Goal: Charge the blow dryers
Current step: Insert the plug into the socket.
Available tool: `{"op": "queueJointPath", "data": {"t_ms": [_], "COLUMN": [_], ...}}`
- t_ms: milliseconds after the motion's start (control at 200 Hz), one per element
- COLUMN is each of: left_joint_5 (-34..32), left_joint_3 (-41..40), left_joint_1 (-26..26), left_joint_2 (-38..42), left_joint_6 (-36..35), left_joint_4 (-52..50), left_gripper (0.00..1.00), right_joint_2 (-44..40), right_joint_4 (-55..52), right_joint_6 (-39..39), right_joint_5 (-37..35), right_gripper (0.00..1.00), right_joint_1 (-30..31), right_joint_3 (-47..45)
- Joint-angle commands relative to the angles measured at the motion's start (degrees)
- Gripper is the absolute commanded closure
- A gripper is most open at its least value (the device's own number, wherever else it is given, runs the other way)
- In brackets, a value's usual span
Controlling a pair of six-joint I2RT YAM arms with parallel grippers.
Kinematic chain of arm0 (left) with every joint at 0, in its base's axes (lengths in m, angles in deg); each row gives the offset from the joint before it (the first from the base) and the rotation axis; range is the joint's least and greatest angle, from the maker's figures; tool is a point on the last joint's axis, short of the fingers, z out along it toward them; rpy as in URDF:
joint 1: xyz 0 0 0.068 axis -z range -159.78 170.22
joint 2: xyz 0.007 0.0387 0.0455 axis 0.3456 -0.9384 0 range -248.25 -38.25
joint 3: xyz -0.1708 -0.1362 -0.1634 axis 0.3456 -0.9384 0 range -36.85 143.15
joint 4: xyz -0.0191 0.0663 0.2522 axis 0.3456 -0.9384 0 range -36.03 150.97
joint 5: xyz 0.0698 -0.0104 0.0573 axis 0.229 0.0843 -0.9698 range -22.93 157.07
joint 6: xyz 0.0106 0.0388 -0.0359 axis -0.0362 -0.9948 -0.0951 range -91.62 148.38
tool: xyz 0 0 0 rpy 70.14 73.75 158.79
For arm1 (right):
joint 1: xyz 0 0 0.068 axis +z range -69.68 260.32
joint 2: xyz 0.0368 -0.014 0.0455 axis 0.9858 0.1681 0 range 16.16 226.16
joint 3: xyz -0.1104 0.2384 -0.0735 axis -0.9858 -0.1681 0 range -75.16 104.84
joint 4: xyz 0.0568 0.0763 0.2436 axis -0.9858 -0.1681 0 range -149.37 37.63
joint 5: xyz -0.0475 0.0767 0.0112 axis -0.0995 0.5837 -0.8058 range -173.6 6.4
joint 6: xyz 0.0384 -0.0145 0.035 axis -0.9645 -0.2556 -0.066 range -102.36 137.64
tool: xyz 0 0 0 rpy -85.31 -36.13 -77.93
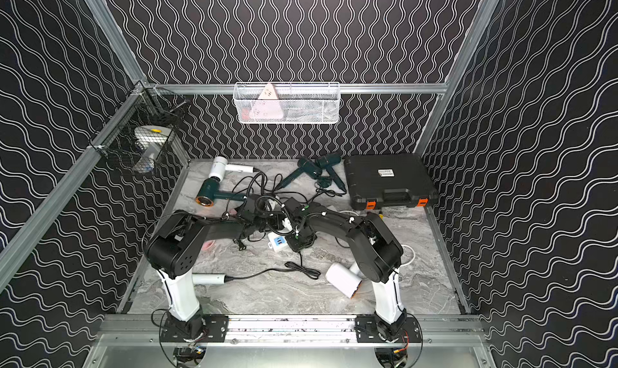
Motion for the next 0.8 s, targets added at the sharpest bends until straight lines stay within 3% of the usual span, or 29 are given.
{"op": "queueJointPath", "data": {"t_ms": [0, 460, 796], "left_joint_5": [12.8, 12.5, 11.9], "left_joint_3": [-1.0, -5.6, -6.0], "left_joint_1": [1.5, 2.3, 2.4], "left_joint_2": [-0.4, -2.0, -0.8], "left_joint_6": [-2.1, 0.3, -0.9], "left_joint_4": [-9.3, -6.1, -7.3], "left_gripper": [0.73, 0.75, 0.76], "right_joint_2": [0.1, 4.5, 3.1], "right_joint_4": [16.2, 18.3, 24.1], "right_joint_6": [0.5, -3.2, -2.3], "right_joint_5": [-5.0, -14.0, -12.6], "right_gripper": [1.0, 1.0, 1.0], "right_joint_1": [-0.3, 2.1, 2.1], "right_joint_3": [1.9, 6.0, 4.4]}}
